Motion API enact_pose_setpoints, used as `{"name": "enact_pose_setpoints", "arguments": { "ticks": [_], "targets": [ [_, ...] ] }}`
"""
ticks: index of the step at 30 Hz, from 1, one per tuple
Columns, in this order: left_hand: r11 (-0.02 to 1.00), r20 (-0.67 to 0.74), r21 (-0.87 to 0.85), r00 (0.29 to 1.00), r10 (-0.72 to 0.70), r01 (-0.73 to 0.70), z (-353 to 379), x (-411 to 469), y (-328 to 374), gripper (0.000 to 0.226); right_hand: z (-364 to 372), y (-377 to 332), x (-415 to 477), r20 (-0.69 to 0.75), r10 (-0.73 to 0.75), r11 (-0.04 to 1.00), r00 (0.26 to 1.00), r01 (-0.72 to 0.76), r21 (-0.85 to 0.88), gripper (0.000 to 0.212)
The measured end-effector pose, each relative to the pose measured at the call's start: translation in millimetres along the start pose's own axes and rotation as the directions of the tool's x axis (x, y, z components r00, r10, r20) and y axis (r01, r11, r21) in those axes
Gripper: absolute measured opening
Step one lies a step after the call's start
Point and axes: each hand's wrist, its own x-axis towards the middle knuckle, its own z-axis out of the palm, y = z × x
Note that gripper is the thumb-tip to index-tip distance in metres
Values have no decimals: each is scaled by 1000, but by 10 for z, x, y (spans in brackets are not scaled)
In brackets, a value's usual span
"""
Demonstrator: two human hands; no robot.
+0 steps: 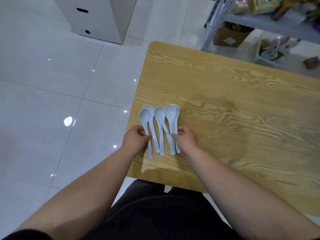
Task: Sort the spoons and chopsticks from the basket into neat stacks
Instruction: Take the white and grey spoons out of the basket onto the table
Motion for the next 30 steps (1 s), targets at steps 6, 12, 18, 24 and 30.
{"name": "enact_pose_setpoints", "arguments": {
  "ticks": [6, 12, 18, 24, 30],
  "targets": [
    [984, 7, 167, 998, 65, -65, 8, 115, 15, 24, 66, -79, -31, 12, -65, 984, 998, 66, -168, 32],
    [946, 21, 236, 975, 223, -221, 34, 106, 23, 16, 86, -104, -62, 32, -183, 882, 983, 179, -436, 47],
    [866, 85, 372, 941, 328, -335, 60, 18, -40, 38, 80, -107, -94, 104, -212, 837, 972, 235, -494, 40],
    [841, 113, 425, 942, 317, -334, -41, -26, 33, 46, -27, -98, -134, 178, -183, 831, 967, 249, -498, 44],
    [869, 146, 340, 933, 328, -359, -164, -261, 208, 44, -377, -54, -334, 153, -184, 825, 971, 237, -513, 59]
  ]
}}
